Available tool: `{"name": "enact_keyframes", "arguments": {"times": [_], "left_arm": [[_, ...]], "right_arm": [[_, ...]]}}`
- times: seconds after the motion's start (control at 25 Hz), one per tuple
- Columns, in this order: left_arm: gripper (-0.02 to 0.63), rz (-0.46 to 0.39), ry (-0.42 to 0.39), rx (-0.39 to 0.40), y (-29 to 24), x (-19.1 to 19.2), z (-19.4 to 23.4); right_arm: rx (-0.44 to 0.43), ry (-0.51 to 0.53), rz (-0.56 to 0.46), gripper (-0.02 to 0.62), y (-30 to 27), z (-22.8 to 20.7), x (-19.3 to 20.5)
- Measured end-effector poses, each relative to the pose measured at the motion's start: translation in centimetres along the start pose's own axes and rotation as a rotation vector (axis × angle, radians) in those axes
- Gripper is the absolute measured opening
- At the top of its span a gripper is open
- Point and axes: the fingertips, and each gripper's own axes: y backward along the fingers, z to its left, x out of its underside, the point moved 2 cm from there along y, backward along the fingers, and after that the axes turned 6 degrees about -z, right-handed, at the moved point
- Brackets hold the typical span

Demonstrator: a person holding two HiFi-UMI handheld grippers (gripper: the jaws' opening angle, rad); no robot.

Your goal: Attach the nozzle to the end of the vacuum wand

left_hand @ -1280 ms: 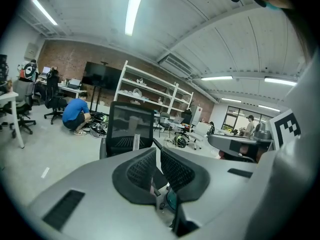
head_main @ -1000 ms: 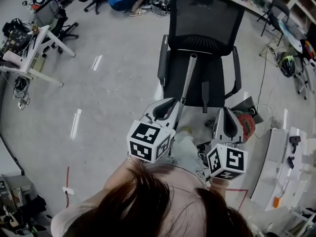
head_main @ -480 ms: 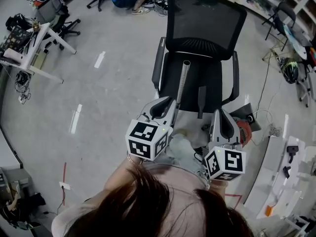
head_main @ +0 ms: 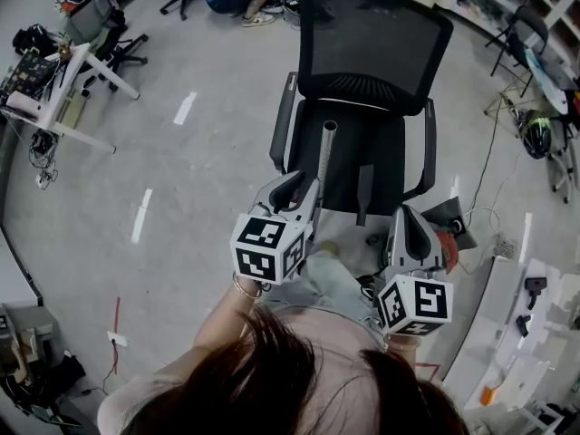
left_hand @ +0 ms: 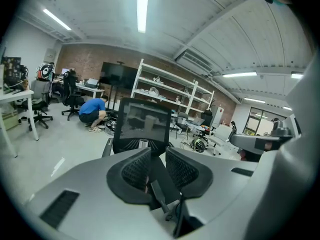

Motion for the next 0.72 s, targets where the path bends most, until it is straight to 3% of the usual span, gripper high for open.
{"name": "enact_keyframes", "arguments": {"times": [0.72], "left_arm": [[0.135,0.062,-0.027,-0.082,-8.3,3.1,2.0]], "right_arm": [[-0.014,0.015,0.048,0.025,-2.6,-4.5,0.9]]}}
